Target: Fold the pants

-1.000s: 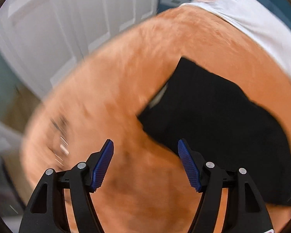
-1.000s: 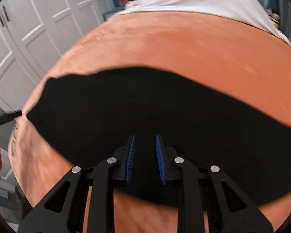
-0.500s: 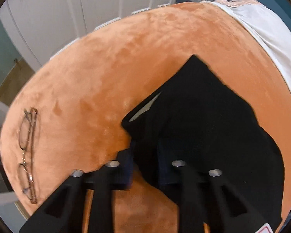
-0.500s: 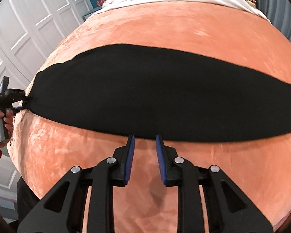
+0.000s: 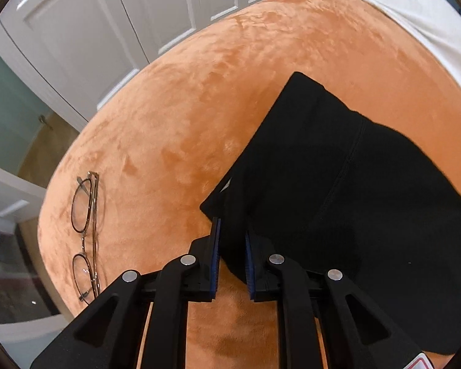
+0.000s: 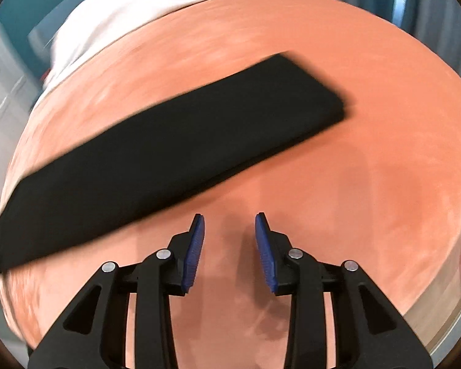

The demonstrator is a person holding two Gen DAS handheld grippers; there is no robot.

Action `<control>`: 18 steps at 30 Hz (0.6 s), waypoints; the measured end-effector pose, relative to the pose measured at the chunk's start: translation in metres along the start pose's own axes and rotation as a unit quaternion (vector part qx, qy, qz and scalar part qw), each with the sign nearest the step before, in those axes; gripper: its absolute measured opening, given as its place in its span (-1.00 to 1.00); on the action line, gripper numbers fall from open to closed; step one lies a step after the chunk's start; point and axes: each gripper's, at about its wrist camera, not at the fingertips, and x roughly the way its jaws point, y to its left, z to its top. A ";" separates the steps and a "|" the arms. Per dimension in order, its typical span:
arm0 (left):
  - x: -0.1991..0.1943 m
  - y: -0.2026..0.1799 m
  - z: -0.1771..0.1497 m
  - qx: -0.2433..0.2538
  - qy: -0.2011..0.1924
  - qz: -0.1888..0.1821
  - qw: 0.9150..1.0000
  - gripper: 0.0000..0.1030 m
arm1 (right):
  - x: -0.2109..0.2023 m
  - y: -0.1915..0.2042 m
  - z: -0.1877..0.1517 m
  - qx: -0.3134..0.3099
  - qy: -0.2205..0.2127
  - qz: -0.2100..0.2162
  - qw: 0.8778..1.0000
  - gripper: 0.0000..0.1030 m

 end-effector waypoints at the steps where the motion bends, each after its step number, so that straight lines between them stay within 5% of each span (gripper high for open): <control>1: 0.001 -0.002 0.000 0.000 0.001 0.007 1.000 -0.74 | 0.004 -0.012 0.008 0.014 -0.004 -0.007 1.000 -0.06; 4: 0.004 -0.005 0.003 -0.001 0.003 0.021 1.000 -0.72 | 0.021 -0.042 0.031 0.060 -0.008 -0.002 0.998 0.12; 8: 0.010 -0.014 0.005 0.016 0.000 0.046 0.999 -0.68 | 0.041 -0.054 0.051 0.104 -0.021 0.030 0.994 0.63; 10: 0.010 -0.017 0.006 0.021 -0.002 0.055 0.998 -0.70 | 0.046 -0.050 0.057 0.108 -0.030 0.038 0.993 0.66; 11: 0.010 -0.019 0.007 0.022 -0.003 0.057 0.998 -0.71 | 0.049 -0.049 0.058 0.103 -0.033 0.043 0.993 0.41; 12: 0.009 -0.020 0.009 0.024 -0.004 0.061 0.998 -0.76 | 0.054 -0.040 0.063 0.088 -0.027 0.050 0.994 -0.37; 13: 0.007 -0.021 0.011 0.025 -0.004 0.064 0.998 -0.78 | 0.059 -0.035 0.067 0.085 -0.015 0.060 0.995 -0.60; 15: -0.001 -0.020 0.016 0.031 -0.005 0.067 0.997 -0.79 | 0.050 -0.026 0.075 0.087 -0.019 0.061 0.994 -0.79; 18: -0.028 -0.014 0.022 0.049 -0.009 0.055 0.997 -0.77 | 0.007 -0.024 0.089 0.082 -0.044 0.085 0.992 -0.81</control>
